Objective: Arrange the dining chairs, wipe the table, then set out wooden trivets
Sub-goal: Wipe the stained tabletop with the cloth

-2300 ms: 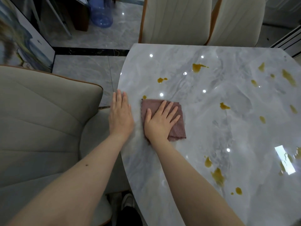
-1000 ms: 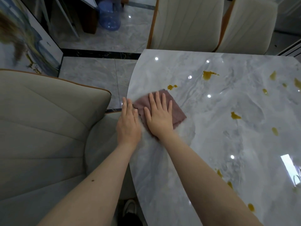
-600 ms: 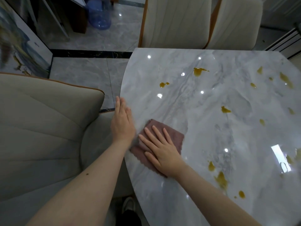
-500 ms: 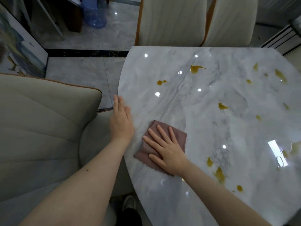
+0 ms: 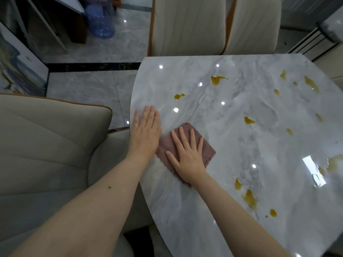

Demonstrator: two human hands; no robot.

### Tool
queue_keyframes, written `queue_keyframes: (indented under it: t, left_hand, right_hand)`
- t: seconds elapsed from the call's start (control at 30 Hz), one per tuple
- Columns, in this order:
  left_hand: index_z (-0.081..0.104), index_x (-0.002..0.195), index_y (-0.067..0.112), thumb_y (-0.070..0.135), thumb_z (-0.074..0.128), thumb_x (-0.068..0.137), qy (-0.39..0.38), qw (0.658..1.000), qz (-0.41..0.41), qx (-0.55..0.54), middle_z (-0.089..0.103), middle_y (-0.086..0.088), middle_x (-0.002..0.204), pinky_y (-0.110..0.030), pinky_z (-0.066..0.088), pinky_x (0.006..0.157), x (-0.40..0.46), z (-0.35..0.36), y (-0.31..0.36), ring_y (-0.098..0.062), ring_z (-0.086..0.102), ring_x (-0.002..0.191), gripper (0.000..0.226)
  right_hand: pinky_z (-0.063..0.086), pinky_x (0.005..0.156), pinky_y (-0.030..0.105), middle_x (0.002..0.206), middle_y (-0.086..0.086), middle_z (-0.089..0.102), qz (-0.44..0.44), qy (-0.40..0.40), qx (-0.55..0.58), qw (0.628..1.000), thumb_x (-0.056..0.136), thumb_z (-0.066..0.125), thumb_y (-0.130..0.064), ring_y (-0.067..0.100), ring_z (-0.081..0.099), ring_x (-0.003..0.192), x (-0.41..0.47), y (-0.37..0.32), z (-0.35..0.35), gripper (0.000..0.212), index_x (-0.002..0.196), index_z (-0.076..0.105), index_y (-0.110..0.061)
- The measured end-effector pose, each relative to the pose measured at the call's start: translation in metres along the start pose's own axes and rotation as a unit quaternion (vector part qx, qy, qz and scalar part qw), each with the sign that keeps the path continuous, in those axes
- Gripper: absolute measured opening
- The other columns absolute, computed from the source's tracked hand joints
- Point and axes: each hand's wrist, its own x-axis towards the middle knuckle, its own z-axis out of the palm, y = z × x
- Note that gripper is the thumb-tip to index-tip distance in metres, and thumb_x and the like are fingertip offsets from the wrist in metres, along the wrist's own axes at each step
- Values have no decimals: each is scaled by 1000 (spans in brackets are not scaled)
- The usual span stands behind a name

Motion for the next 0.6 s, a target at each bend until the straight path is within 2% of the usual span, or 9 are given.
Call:
queue_keyframes:
  t: [0.13, 0.23, 0.33, 0.47, 0.6]
  left_hand:
    - [10, 150, 8, 34, 19, 102, -26, 997, -46, -64, 4, -10, 158, -41, -12, 115, 30, -2, -11, -25, -3, 146, 56]
    - [7, 151, 8, 33, 18, 102, -28, 995, -55, -80, 0, -9, 159, -39, -11, 116, 56, 4, -14, -22, -6, 146, 56]
    - [5, 150, 7, 31, 15, 102, -18, 995, -48, -88, 1, -9, 159, -37, -9, 118, 71, 10, -12, -19, -5, 146, 55]
    - [11, 150, 4, 30, 15, 101, 5, 993, -44, -108, 9, -10, 158, -36, -5, 119, 69, 14, -11, -19, 1, 146, 55]
    - [26, 146, 0, 32, 9, 96, 26, 994, -38, -104, 26, -15, 153, -40, 9, 119, 73, 15, -12, -24, 18, 144, 62]
  right_hand:
    - [-11, 115, 55, 161, -5, -4, 92, 12, 20, 996, 87, 11, -66, 30, -12, 147, 42, 25, -9, 74, 153, 2, -33]
    - [-10, 114, 58, 161, -2, -3, 162, 33, 29, 986, 95, 23, -59, 33, -10, 147, 84, 36, -14, 68, 153, 4, -30]
    - [-10, 113, 60, 162, 1, -2, 200, 49, 31, 978, 96, 27, -56, 34, -10, 146, 124, 42, -20, 67, 154, 6, -27]
    - [-10, 113, 59, 162, 2, -1, 189, 51, 27, 980, 98, 26, -53, 33, -9, 147, 169, 43, -28, 65, 154, 7, -26]
    - [-9, 115, 56, 162, -3, 2, 95, 44, 25, 994, 100, 25, -42, 29, -6, 148, 183, 32, -32, 56, 153, 10, -29]
